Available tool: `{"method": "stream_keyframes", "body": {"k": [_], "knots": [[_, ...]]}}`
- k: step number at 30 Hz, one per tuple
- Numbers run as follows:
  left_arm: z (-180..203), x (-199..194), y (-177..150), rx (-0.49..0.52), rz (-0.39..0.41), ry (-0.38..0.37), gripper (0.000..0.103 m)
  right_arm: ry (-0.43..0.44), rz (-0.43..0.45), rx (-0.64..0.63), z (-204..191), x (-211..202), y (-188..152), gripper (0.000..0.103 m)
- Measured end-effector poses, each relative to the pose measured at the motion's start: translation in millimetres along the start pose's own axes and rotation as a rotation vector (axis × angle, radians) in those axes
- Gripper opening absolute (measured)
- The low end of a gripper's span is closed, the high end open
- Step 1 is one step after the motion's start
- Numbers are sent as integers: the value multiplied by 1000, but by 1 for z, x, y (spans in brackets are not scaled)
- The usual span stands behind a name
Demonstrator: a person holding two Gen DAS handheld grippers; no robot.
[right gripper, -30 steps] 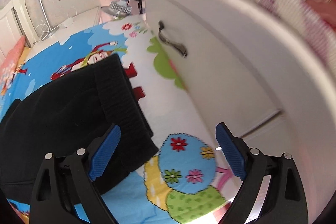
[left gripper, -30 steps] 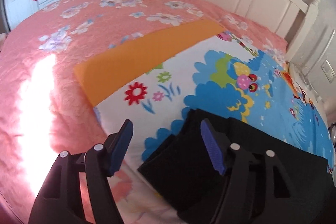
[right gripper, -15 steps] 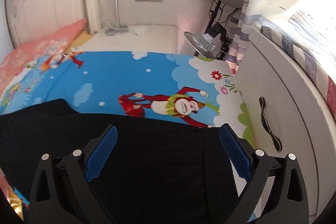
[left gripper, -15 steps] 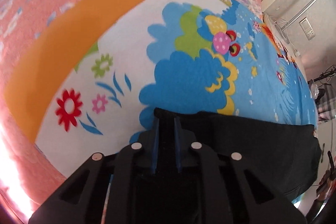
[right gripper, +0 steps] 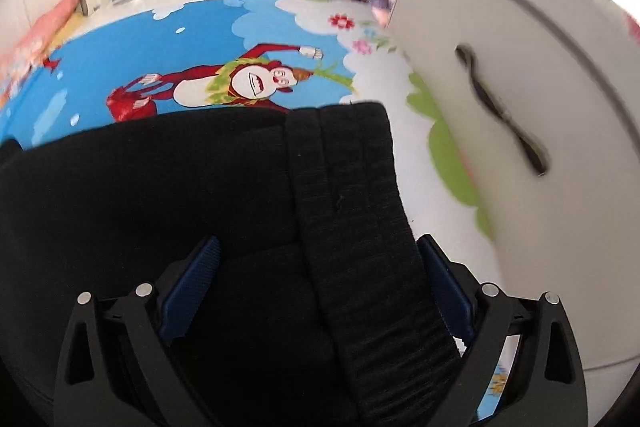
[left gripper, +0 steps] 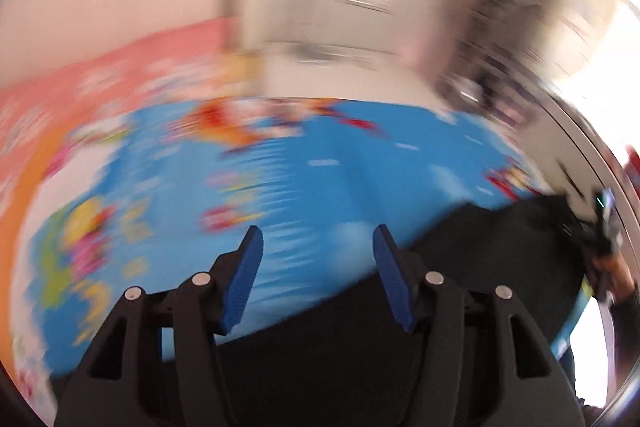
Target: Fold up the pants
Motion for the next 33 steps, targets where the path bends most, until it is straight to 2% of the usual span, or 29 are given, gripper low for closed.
{"method": "stream_keyframes", "body": {"k": [2,3,5,7,10,11,12,13,14,15,17,18,19,20,23,24,25,28,33], "knots": [[63,43,-5,120,-57,-53,61,-18,15,-1,-5,-10,-1,92],[97,70,-11,191,-88,-38,61,-14,21,13,-6,-14,-4,92],[135,114,-15,272,-138,-34,61,29,32,62,-1,-9,-10,92],[150,151,-16,316,-206,-20,64,86,44,114,7,-4,-16,92],[154,196,-22,461,-249,116,68,125,66,142,9,0,-20,92],[145,203,-14,440,-245,125,74,129,73,145,9,0,-21,92],[138,204,-4,394,-233,123,75,135,77,151,8,-1,-22,92],[132,198,5,359,-194,153,61,144,80,160,9,0,-23,93],[130,194,12,351,-132,235,57,151,82,166,8,0,-24,93],[129,189,16,336,-113,241,57,158,86,174,9,1,-24,93],[140,171,13,294,-154,79,60,166,93,181,8,3,-24,93],[149,166,6,320,-179,28,63,168,96,184,8,3,-24,93],[160,162,-3,371,-190,-2,65,169,98,186,8,3,-24,93],[171,163,-13,442,-192,2,65,170,105,191,8,3,-25,93],[180,197,-42,618,-233,173,66,167,103,188,8,0,-28,93],[178,204,-40,622,-201,183,74,167,102,183,9,-1,-30,93],[175,207,-35,592,-191,191,76,172,99,180,10,-2,-32,93],[165,214,-22,520,-176,186,77,180,98,183,13,-3,-38,93],[169,216,-22,492,-158,212,81,193,101,213,16,-7,-42,93]]}}
Point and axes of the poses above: each gripper's, at about its wrist camera, not at the fingertips, and x roughly the way its jaws point, z to its right, y to its top, the point moved 1 cm from there along x, roughly the way its jaws point, and after that the axes turned 15 degrees about -x, right-handed, at the moved point
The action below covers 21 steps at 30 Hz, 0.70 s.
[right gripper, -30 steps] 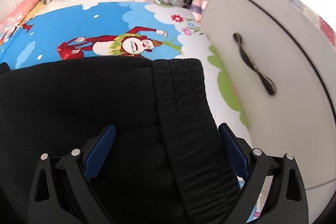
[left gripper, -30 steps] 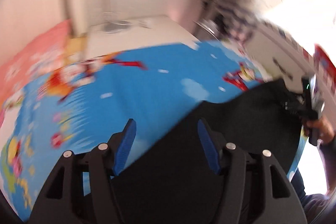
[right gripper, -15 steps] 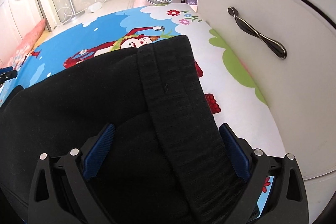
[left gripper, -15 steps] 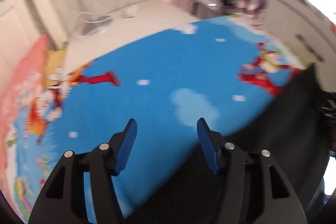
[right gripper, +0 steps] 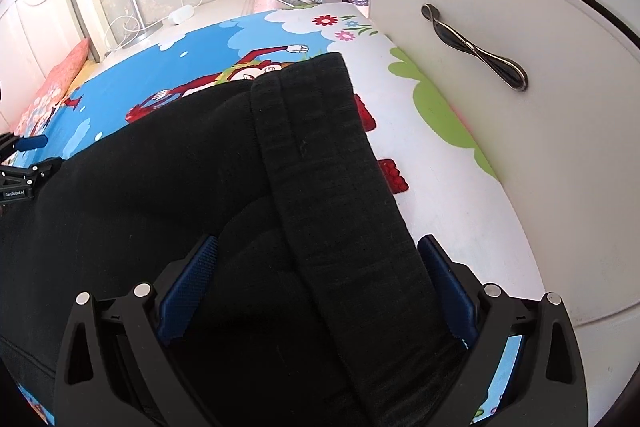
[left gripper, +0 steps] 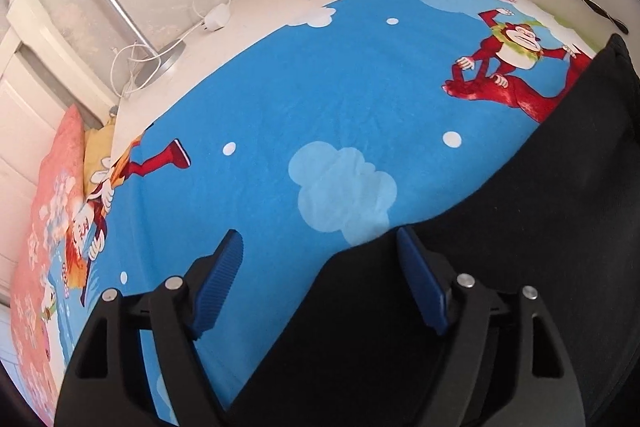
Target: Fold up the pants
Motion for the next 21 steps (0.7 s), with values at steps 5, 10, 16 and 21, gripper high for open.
{"method": "stream_keyframes", "body": {"k": [5,10,16,21], "knots": [[16,-56,-3,-76,149,-21,81,30,61,67,25,-30,-4,93],[59,-114,-22,-210,255,-287,63,-1,133,62,47,-66,8,94],[130,-69,-54,-266,15,-336,66,17,171,-129,32,-55,50,94],[137,-72,-69,-334,49,-285,74,-7,-34,-129,47,15,55,92]]}}
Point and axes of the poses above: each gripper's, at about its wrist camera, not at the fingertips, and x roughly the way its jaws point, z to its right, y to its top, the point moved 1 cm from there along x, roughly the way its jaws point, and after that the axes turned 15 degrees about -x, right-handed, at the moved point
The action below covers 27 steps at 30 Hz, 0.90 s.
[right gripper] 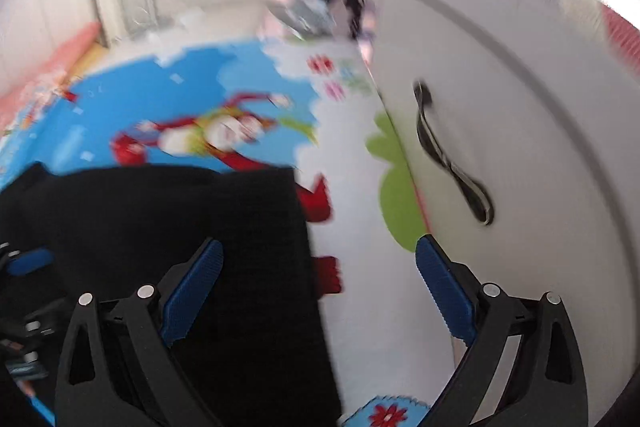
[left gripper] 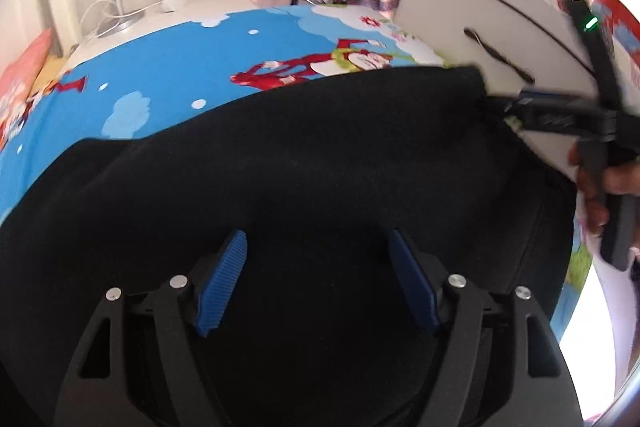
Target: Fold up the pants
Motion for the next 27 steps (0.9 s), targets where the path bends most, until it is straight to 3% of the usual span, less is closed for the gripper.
{"method": "stream_keyframes", "body": {"k": [2,4,7,10,12,15,17,19,21,24,25,26,27], "knots": [[4,-16,-9,-33,32,-36,74,46,7,32,6,-2,0,91],[22,-33,-24,-3,56,-154,72,58,52,26,8,-19,3,92],[79,-50,-59,229,139,-232,72,167,118,85,17,-50,8,94],[130,-44,-89,434,183,-223,72,180,112,6,7,-67,20,94],[160,-31,-106,559,216,-186,72,208,49,-49,-1,-63,25,94],[192,-1,-119,691,214,-107,60,255,-59,-72,-2,-40,28,93],[201,17,-118,697,180,-42,47,295,-92,-55,0,-25,29,86],[206,20,-112,680,215,24,28,322,-131,-57,-1,-10,30,59],[204,17,-103,645,183,7,24,363,-153,-65,-5,0,32,45],[206,12,-99,666,215,22,15,353,-136,-74,-8,-1,42,44],[207,4,-95,656,249,29,12,344,-114,-81,-8,-9,47,40],[209,-4,-90,640,292,42,12,330,-94,-88,-8,-15,52,34],[210,-9,-85,626,314,45,11,295,-76,-90,-5,-21,56,17]]}}
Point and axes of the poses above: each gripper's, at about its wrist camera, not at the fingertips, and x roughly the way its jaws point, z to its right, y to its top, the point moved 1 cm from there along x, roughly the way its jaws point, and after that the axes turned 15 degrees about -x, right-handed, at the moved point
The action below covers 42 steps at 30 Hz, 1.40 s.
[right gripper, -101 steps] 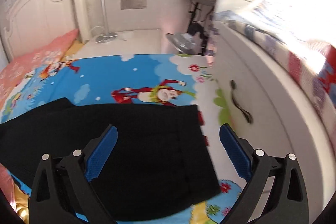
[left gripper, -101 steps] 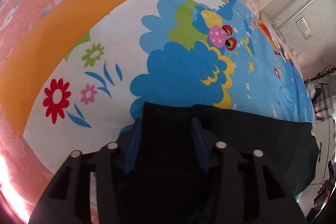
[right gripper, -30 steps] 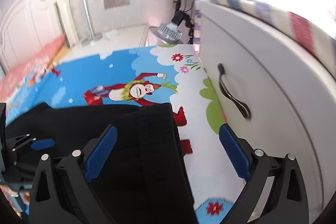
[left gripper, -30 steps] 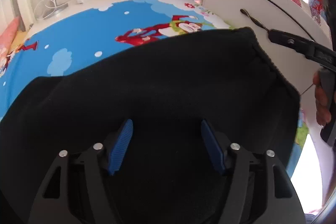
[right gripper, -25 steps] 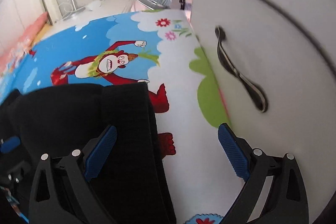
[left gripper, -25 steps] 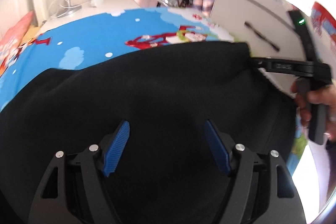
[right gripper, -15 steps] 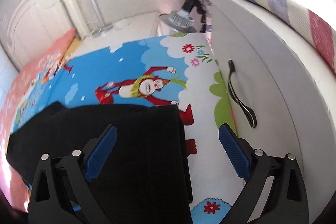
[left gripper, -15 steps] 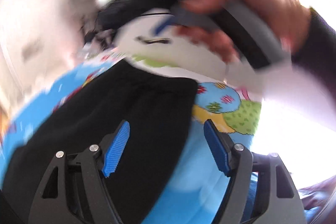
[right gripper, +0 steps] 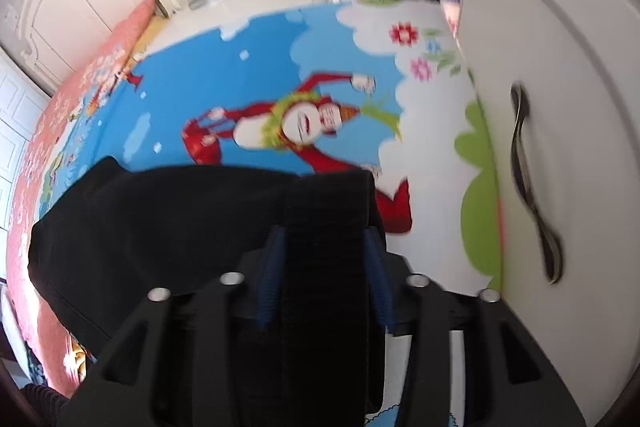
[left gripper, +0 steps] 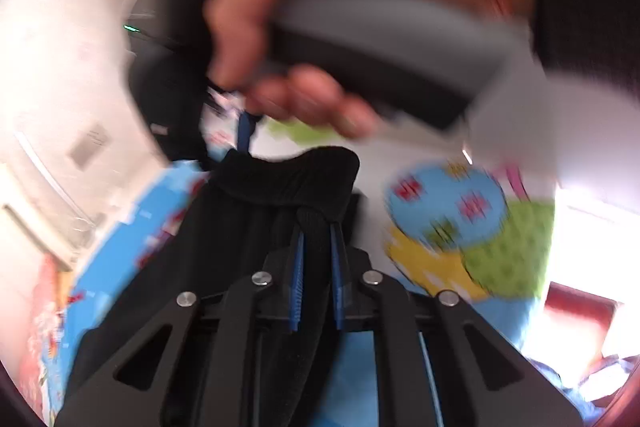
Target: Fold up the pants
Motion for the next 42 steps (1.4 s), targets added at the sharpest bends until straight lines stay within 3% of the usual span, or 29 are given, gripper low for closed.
{"method": "stream_keyframes", "body": {"k": [2,5,7,8,9,12,14,15,16,17,19,21,22,26,29,32,33,38,42], "knots": [[-4,4,8,-25,-6,-19,11,-19,23,18,6,-7,3,16],[-1,33,-2,-25,-134,-125,16,-128,-39,17,13,6,-6,17],[-2,32,-10,-69,-145,-197,36,-206,-25,3,10,3,-15,17],[-5,27,-11,-118,-139,-257,56,-228,-11,-10,7,-1,-18,17],[-11,24,-12,-158,-141,-298,61,-256,6,-26,1,-7,-22,17],[-37,-3,-14,-278,-107,-390,60,-364,56,-68,-20,-28,-36,18],[-57,-26,-21,-376,-67,-422,60,-437,103,-76,-32,-43,-47,38],[-77,-38,-25,-461,-35,-405,59,-471,140,-59,-37,-51,-53,73],[-91,-46,-27,-533,-16,-390,59,-486,200,-42,-43,-60,-60,98],[-108,-48,-30,-610,-4,-364,59,-489,232,-28,-49,-65,-65,98],[-144,-49,-35,-767,1,-272,39,-495,221,9,-58,-62,-71,98],[-171,-30,-28,-841,-44,-259,34,-493,218,47,-66,-56,-76,98],[-182,-20,-19,-861,-43,-289,34,-486,215,62,-69,-53,-79,98],[-192,21,28,-777,-91,-269,41,-481,133,124,-77,-25,-94,98],[-184,69,47,-650,-250,-331,41,-481,83,119,-83,-8,-99,98],[-160,124,54,-446,-412,-223,42,-516,49,101,-87,1,-101,99],[-157,133,51,-430,-423,-193,51,-509,54,107,-87,0,-101,99],[-172,146,47,-576,-424,-222,57,-504,33,102,-85,8,-104,99],[-192,103,51,-719,-295,-321,56,-464,39,156,-75,14,-111,99]]}}
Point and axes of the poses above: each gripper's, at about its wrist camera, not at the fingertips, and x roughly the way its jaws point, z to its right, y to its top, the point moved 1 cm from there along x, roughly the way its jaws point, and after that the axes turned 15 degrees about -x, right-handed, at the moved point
